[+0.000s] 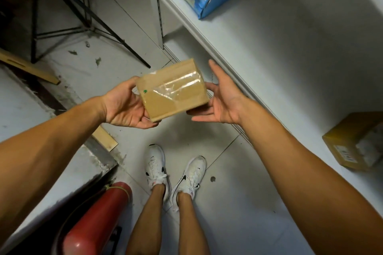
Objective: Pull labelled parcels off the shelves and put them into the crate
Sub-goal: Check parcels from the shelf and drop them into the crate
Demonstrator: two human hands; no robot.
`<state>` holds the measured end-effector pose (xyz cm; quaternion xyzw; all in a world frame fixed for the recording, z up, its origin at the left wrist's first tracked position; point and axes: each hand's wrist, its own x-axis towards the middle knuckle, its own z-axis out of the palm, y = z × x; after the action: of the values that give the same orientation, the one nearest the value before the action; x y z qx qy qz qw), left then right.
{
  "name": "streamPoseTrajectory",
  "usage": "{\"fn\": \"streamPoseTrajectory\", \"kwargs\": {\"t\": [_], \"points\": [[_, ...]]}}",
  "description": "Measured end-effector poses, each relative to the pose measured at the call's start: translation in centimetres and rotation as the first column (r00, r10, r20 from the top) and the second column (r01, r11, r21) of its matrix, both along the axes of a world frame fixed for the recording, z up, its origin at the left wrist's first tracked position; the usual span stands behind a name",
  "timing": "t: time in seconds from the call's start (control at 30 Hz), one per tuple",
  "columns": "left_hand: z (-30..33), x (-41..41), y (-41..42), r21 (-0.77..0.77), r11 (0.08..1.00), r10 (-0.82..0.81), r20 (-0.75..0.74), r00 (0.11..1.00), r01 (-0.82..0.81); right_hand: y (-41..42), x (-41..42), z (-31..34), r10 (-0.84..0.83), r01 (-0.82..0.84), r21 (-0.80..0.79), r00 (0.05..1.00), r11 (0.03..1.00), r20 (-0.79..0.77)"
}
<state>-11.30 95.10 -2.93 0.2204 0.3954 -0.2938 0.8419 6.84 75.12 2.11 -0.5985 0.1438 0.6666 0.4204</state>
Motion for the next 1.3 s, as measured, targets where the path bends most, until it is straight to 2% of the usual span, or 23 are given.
{"fn": "streamPoseTrajectory", "kwargs": {"t": [0.1, 0.2, 0.3, 0.43, 0.57, 0.77, 0.93, 1.03, 1.1, 1.2, 1.3], "points": [[-0.1, 0.0, -0.6, 0.205, 0.977, -0.059, 0.035, 0.998, 0.05, -0.8, -0.3, -0.1, 0.023, -0.022, 0.036, 0.999, 0.999, -0.034], [-0.4, 0.1, -1.1, 0.473, 0.88, -0.126, 0.175, 0.976, 0.029, -1.9, -1.9, -1.2, 0.09, -0.101, 0.095, 0.99, 0.99, 0.113], [0.2, 0.7, -1.4, 0.62, 0.784, -0.2, 0.322, 0.926, -0.046, -3.0, -3.1, -2.5, -0.118, 0.072, 0.224, 0.972, 0.972, 0.203], [1.1, 2.1, -2.0, 0.748, 0.647, -0.238, 0.383, 0.893, -0.149, -4.0, -3.5, -3.0, -0.444, 0.33, 0.437, 0.876, 0.837, 0.189], [2.6, 4.9, -2.8, 0.774, 0.61, -0.22, 0.372, 0.902, -0.17, -4.4, -2.5, -2.5, -0.625, 0.464, 0.487, 0.743, 0.739, 0.24], [2.7, 8.0, -3.3, 0.82, 0.563, -0.293, 0.317, 0.902, -0.106, -4.1, 2.2, -2.1, -0.79, 0.669, 0.426, 0.464, 0.609, 0.401], [2.1, 9.6, -3.6, 0.823, 0.557, -0.276, 0.312, 0.909, -0.113, -3.4, 6.3, -1.4, -0.841, 0.813, 0.367, 0.252, 0.452, 0.479], [2.0, 10.8, -3.4, 0.82, 0.559, -0.245, 0.3, 0.922, -0.119, -2.5, 7.5, -1.5, -0.823, 0.825, 0.393, 0.145, 0.407, 0.549], [2.4, 11.8, -2.9, 0.812, 0.561, -0.186, 0.313, 0.931, -0.16, -1.6, 7.5, -1.6, -0.808, 0.837, 0.382, 0.115, 0.392, 0.577], [3.0, 13.6, -1.6, 0.802, 0.536, -0.06, 0.347, 0.936, -0.263, -0.8, 7.4, -2.2, -0.765, 0.899, 0.258, 0.118, 0.353, 0.634], [4.1, 16.2, 0.1, 0.719, 0.535, 0.183, 0.415, 0.891, -0.444, -0.4, 7.5, -2.3, -0.839, 0.957, 0.152, 0.134, 0.248, 0.528]]}}
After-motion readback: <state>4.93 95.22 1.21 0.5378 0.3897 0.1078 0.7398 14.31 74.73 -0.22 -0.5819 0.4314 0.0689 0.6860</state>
